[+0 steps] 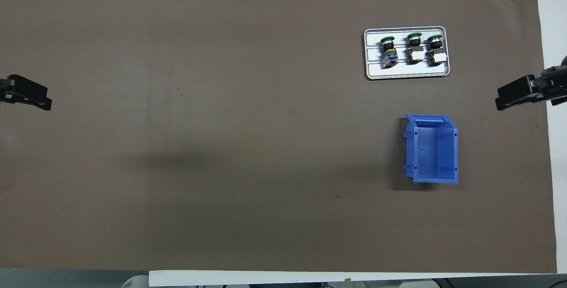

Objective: Place and press button with both arms
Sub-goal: 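Reach the right gripper toward the metal tray of buttons, then grasp a black green-topped button from the tray with the right gripper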

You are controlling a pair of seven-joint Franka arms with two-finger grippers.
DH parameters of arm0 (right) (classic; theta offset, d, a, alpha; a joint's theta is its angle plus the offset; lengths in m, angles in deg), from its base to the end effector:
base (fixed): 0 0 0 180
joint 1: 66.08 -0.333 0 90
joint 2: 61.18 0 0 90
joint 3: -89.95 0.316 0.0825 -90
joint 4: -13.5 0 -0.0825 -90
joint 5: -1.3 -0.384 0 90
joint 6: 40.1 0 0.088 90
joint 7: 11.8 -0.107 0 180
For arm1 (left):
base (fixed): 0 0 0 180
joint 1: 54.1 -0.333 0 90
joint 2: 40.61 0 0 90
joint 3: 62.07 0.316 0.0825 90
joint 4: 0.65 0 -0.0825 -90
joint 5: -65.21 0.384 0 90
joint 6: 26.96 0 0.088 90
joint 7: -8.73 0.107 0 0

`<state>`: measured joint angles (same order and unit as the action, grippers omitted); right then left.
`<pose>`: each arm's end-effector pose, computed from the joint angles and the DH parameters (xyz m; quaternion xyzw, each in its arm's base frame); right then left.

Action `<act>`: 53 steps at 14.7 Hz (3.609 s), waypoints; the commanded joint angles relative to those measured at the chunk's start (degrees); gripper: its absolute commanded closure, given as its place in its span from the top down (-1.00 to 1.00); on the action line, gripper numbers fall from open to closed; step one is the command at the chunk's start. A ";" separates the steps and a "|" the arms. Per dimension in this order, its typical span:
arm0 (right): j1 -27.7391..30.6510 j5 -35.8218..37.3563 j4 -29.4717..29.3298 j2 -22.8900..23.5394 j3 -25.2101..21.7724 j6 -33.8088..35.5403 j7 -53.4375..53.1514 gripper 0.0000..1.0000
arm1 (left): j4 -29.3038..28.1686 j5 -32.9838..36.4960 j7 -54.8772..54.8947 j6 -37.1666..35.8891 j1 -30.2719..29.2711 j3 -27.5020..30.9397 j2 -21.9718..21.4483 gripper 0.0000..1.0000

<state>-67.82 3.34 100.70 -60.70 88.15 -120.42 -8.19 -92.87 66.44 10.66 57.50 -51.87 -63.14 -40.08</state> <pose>0.5390 -0.0048 0.6290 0.9974 0.0290 -0.0647 0.0158 0.5438 -0.0288 0.5937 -0.9963 0.0452 0.0721 0.0115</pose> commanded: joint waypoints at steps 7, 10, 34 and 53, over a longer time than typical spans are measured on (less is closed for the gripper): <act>0.25 0.51 2.10 -1.44 0.92 -0.54 1.22 1.00 | -1.99 0.62 -0.34 1.41 0.40 0.45 -1.67 0.99; -1.32 -2.12 3.60 -1.54 1.62 -6.05 1.40 1.00 | -1.82 0.62 -1.04 1.50 0.31 0.37 -1.49 0.99; -6.25 -2.91 -5.81 35.20 2.06 -41.66 -4.49 1.00 | -2.52 0.62 -0.25 1.50 0.05 0.28 -1.76 0.99; -5.11 -2.92 -1.76 35.82 2.06 -44.93 -3.26 -0.99 | -2.43 0.62 -0.60 1.59 0.49 0.28 -1.76 0.99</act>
<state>-73.64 1.43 98.82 -23.78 89.69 -166.02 -13.04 -93.22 66.45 10.40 57.67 -52.00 -63.11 -40.13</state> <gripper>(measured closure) 0.670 0.000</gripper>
